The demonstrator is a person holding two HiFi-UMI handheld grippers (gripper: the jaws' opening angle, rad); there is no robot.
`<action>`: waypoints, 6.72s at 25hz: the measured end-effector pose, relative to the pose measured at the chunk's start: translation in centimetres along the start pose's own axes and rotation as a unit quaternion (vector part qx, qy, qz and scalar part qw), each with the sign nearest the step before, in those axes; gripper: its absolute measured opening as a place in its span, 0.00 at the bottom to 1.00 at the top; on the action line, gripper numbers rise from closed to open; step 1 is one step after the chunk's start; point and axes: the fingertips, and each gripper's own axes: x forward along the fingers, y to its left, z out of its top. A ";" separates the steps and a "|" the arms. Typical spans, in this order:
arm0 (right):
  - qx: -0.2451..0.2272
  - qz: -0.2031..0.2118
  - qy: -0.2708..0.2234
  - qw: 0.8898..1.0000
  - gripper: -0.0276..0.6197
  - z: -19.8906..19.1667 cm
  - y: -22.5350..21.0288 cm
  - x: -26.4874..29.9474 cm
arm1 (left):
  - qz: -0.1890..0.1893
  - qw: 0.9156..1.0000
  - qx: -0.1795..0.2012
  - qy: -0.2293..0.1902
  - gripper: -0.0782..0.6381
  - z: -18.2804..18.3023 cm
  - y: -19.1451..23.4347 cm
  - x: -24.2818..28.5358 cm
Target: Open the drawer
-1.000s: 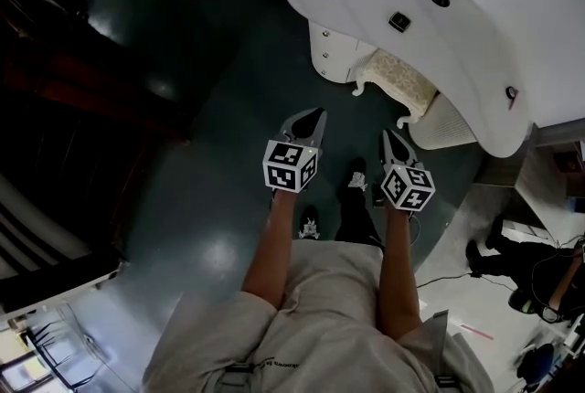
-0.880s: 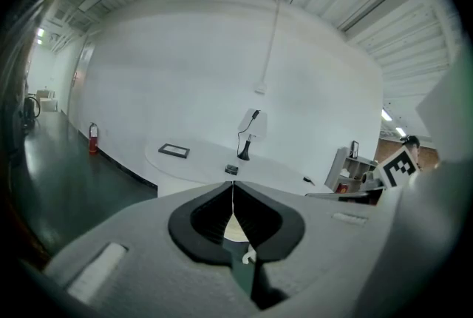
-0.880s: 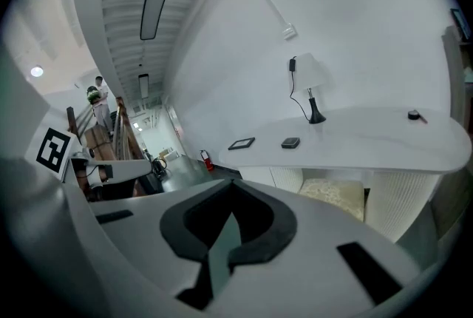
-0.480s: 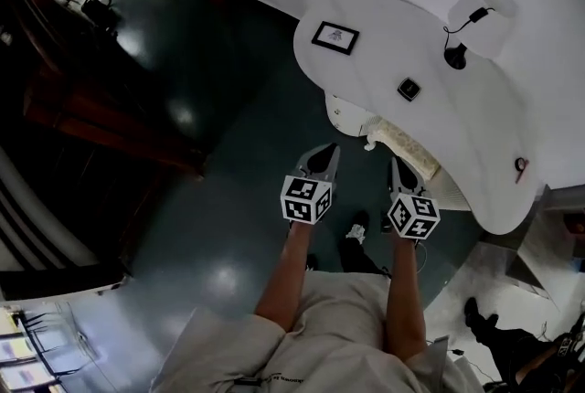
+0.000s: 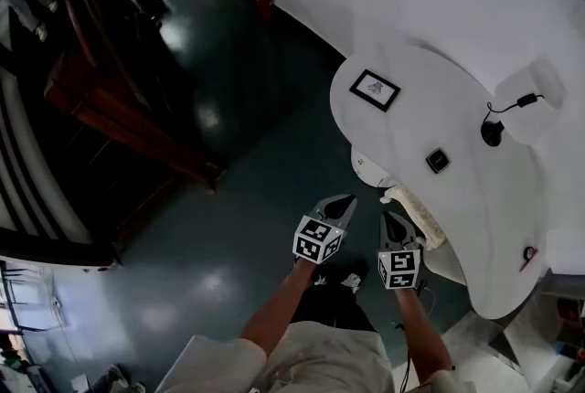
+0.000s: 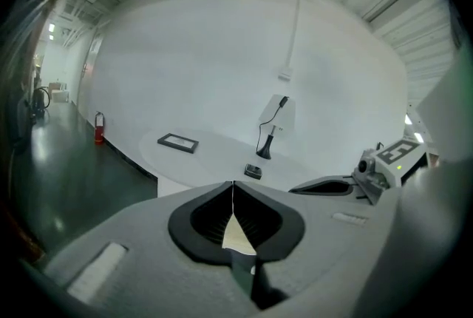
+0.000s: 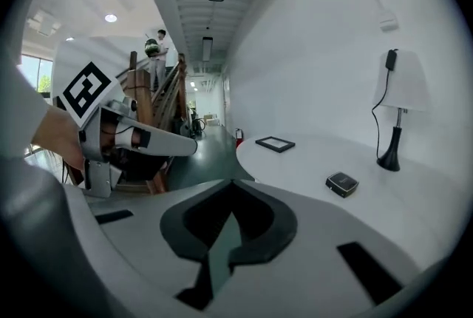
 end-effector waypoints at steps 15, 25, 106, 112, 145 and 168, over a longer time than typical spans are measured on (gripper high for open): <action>0.031 0.017 0.023 0.999 0.07 -9.0 0.6 11.1 | -0.038 0.999 0.013 0.020 0.12 -9.5 7.3 8.7; 0.047 -0.007 -0.013 0.999 0.07 -20.0 -3.7 20.3 | -0.056 0.996 0.066 0.012 0.12 -21.4 12.1 17.1; 0.040 -0.074 -0.146 0.986 0.07 -34.2 -14.1 34.9 | -0.031 0.975 0.149 -0.161 0.26 -16.4 21.0 29.3; 0.056 -0.076 -0.152 0.984 0.07 -34.0 -14.5 35.4 | -0.034 0.977 0.128 -0.165 0.26 -16.6 21.1 29.2; 0.037 -0.061 -0.176 0.982 0.07 -33.0 -13.0 36.6 | -0.050 0.977 0.162 -0.128 0.25 -17.0 20.9 28.8; 0.049 -0.035 -0.196 0.979 0.07 -32.3 -12.5 34.5 | -0.036 0.967 0.206 -0.144 0.31 -16.6 21.0 28.8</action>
